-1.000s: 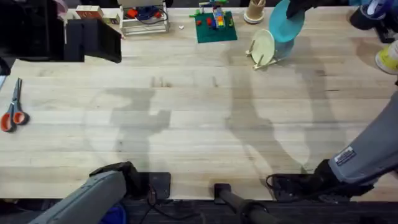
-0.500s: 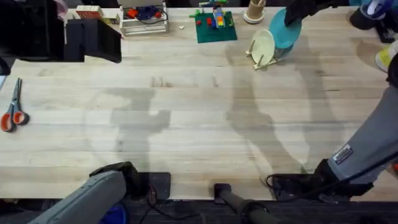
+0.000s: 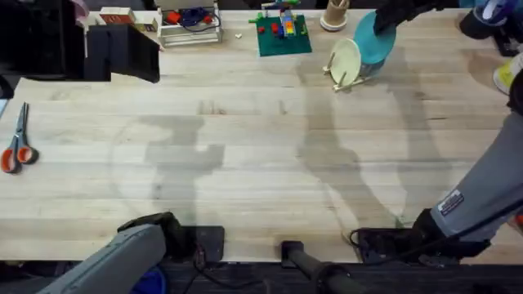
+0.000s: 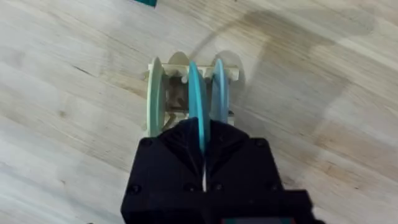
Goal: Pick up the plates from the table one by one and place each into a slot on the dish rack.
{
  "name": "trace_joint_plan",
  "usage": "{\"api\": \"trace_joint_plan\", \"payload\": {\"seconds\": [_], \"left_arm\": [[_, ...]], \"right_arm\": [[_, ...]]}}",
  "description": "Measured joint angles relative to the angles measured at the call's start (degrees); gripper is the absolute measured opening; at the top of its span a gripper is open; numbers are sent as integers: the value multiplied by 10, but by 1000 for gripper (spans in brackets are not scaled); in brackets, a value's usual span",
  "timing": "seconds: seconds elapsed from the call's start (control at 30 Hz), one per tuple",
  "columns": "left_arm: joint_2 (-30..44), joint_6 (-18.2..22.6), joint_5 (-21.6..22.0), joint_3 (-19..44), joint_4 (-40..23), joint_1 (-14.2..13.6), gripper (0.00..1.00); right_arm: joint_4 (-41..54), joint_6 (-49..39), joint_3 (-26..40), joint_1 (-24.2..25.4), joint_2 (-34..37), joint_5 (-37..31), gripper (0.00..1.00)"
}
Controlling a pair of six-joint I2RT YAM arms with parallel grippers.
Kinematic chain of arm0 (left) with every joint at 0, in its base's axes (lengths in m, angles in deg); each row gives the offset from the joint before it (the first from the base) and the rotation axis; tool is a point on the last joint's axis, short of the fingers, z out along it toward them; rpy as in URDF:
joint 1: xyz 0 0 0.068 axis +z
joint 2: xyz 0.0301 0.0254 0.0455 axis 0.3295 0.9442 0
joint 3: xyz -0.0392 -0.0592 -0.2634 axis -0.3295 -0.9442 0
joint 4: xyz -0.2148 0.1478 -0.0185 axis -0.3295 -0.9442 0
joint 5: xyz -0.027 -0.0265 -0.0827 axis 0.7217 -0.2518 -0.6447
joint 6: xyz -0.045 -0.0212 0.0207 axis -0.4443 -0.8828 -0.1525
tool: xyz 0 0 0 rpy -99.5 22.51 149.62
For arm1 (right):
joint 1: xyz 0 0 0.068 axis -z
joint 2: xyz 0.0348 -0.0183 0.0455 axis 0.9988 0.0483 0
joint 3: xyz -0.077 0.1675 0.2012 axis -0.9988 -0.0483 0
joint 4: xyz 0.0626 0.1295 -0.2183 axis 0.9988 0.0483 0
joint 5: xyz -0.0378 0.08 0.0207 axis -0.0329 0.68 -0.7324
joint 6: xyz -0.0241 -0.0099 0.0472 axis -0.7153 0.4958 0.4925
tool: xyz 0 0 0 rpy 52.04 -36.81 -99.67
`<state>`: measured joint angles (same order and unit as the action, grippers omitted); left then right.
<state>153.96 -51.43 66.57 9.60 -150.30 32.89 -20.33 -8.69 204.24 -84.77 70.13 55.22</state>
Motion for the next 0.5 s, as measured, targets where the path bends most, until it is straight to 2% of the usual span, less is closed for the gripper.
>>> {"api": "trace_joint_plan", "payload": {"seconds": [0.5], "left_arm": [[0,0,0,0,0,0,995]], "right_arm": [[2,0,0,0,18,1,32]]}}
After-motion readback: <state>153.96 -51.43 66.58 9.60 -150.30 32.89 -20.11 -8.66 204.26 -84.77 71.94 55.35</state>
